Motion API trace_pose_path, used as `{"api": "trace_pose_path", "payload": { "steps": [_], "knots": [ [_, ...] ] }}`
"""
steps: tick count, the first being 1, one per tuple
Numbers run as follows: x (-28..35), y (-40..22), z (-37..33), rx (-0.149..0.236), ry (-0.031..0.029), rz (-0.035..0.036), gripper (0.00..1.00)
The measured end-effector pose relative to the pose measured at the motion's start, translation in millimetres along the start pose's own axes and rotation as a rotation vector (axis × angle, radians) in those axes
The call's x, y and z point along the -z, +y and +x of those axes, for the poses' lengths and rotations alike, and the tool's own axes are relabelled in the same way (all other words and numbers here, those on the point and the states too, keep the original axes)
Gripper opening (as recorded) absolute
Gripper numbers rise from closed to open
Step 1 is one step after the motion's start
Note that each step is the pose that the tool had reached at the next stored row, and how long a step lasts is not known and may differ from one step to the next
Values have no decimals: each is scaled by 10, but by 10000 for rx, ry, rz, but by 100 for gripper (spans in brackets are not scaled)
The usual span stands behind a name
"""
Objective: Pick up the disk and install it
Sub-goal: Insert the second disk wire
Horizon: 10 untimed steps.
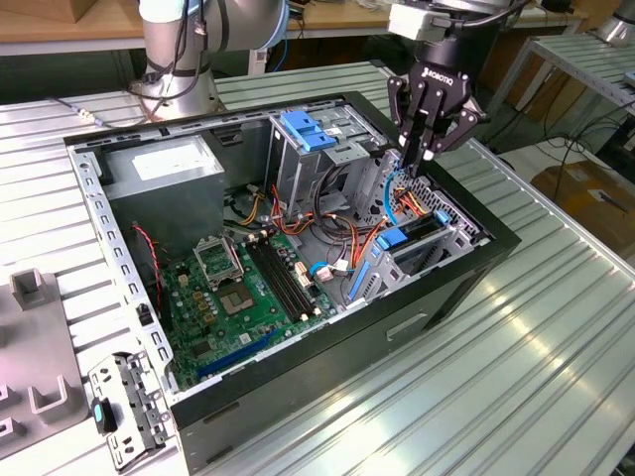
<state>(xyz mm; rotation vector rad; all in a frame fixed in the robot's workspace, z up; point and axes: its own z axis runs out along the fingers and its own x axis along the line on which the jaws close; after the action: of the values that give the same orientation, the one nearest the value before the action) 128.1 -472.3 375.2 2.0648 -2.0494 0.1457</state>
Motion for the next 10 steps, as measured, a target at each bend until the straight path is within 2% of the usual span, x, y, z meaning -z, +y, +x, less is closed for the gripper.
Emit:
{"api": "trace_pose_path", "payload": {
  "steps": [3, 5, 6, 7, 10],
  "knots": [
    [-45, -9, -11, -10, 120, -4, 30],
    [-64, -12, -15, -13, 163, -5, 29],
    [-74, -13, -18, -15, 194, -7, 22],
    [-81, -14, -19, -17, 213, -8, 16],
    [-90, -15, -17, -14, 224, -8, 16]
  ]
}}
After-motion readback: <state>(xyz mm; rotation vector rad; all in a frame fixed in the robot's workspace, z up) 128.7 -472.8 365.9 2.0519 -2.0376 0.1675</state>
